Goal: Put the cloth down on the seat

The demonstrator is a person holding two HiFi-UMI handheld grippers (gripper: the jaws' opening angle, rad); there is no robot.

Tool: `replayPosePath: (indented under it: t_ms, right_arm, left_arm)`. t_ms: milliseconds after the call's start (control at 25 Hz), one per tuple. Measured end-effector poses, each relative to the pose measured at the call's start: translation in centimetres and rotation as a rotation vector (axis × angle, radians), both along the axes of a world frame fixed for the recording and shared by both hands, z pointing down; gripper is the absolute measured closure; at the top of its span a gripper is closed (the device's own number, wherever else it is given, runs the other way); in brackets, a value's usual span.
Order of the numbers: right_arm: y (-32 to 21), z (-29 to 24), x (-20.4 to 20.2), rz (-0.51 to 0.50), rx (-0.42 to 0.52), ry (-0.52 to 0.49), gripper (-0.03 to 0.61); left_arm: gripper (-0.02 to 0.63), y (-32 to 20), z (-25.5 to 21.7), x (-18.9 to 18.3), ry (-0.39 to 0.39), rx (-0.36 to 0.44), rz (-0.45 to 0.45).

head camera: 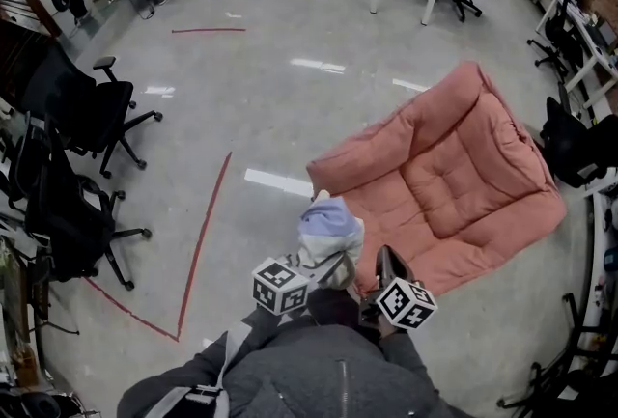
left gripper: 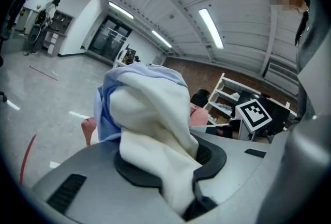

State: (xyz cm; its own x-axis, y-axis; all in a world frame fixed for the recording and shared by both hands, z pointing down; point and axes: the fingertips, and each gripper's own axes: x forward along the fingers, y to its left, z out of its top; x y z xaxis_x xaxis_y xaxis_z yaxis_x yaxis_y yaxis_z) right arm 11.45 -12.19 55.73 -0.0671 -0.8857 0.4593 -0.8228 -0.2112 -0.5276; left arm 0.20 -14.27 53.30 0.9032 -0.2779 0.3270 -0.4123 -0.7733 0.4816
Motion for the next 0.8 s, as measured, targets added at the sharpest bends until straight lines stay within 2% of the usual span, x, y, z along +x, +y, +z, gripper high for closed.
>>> replayPosePath:
  t_ms: [400,800]
  right_arm:
    - [-4.5,0.6,3.3,0.029,0.010,-0.009,0.565]
    - [-4.2,1.1,4.7,0.122,-0.006,-0.059,0.566]
  left_arm:
    - [0.499,-4.8,0.5,3.8,-0.004,0.000,0.047]
    - [0.499,-5.9,0.2,6.6,-0.024,-0.002,0.130]
